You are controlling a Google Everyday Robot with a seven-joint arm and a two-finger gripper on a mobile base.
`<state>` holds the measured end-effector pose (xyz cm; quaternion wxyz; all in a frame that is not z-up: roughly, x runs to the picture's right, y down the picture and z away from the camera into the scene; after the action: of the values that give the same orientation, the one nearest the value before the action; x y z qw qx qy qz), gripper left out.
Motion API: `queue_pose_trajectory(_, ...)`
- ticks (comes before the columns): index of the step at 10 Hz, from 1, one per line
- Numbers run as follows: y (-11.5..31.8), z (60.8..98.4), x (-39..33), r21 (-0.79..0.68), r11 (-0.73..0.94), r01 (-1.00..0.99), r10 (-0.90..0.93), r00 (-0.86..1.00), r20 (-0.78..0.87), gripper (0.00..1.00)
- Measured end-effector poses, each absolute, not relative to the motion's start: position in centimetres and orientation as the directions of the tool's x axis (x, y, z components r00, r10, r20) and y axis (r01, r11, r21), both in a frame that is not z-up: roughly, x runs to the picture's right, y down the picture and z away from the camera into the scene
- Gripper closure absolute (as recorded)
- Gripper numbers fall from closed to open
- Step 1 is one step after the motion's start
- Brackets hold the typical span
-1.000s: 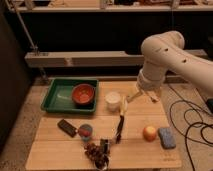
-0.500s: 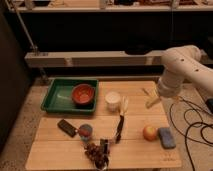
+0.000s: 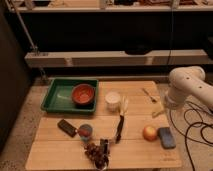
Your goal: Wipe table surface with sponge
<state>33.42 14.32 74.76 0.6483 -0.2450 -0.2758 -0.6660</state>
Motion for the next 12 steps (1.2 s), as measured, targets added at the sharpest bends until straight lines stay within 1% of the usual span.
queue_pose_trajectory(1, 14.7, 74.9, 34.2, 0.039, 0.0, 0.999, -0.734, -0.027, 0.679, 0.2)
queue_pose_trajectory(10, 14.6, 75.0, 34.1, 0.041, -0.002, 0.999, -0.732, -0.03, 0.68, 0.2)
queue_pose_trajectory(12, 15.7, 75.3, 35.3, 0.019, -0.008, 1.0, -0.716, -0.02, 0.698, 0.2)
